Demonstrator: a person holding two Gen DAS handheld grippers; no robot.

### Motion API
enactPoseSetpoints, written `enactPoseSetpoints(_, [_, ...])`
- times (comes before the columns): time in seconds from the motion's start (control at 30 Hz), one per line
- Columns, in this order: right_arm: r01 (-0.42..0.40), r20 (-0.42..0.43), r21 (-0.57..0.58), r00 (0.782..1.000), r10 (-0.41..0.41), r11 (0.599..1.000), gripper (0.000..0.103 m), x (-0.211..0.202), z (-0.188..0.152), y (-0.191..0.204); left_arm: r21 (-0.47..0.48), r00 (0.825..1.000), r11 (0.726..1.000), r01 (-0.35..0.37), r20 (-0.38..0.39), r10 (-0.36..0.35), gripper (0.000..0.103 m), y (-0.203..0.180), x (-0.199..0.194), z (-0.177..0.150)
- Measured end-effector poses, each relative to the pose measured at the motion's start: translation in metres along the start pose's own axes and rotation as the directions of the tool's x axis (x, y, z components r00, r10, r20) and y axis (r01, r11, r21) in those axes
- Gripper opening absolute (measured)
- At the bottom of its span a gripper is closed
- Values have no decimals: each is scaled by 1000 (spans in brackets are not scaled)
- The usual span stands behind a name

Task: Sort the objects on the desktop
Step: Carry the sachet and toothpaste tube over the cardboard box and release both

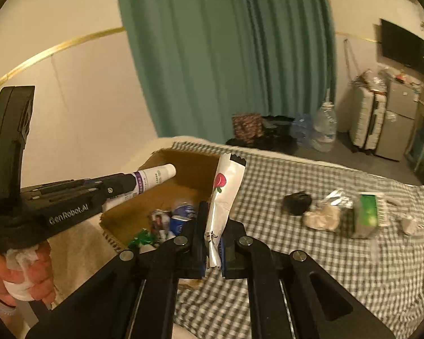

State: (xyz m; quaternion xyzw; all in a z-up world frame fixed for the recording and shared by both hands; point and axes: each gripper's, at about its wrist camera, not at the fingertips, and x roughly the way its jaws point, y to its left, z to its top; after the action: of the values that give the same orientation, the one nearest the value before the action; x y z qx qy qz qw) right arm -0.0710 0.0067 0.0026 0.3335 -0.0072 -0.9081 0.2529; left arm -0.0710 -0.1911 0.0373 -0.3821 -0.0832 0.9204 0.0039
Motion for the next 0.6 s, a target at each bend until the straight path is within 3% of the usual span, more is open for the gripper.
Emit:
enactPoseSetpoints(0.17, [-62, -68, 19, 996, 63, 998, 6, 52, 6, 15, -25, 998, 998, -56, -19, 56, 10, 37, 20, -5])
enactPoseSetpoints(0.3, [-97, -119, 30, 988, 100, 995, 6, 91, 6, 26, -39, 999, 999, -34, -32, 33, 10, 56, 34, -15])
enactPoseSetpoints(0.4, [-121, -155, 34, 980, 124, 992, 6, 121, 3, 33, -29, 996, 997, -72, -60, 70, 10, 63, 52, -22])
enactPoseSetpoints(0.53, [-133, -194, 40, 971, 139, 990, 8, 148, -3, 38, -36, 996, 998, -60, -69, 57, 13, 73, 65, -33])
enactPoseSetpoints(0.57, [-133, -201, 40, 970, 138, 990, 14, 152, -4, 38, -26, 996, 998, -61, -69, 59, 17, 74, 67, -35])
enactPoseSetpoints(0.6, [-115, -205, 37, 971, 120, 993, 39, 156, -6, 38, -14, 995, 998, -66, -71, 65, 30, 75, 68, -35])
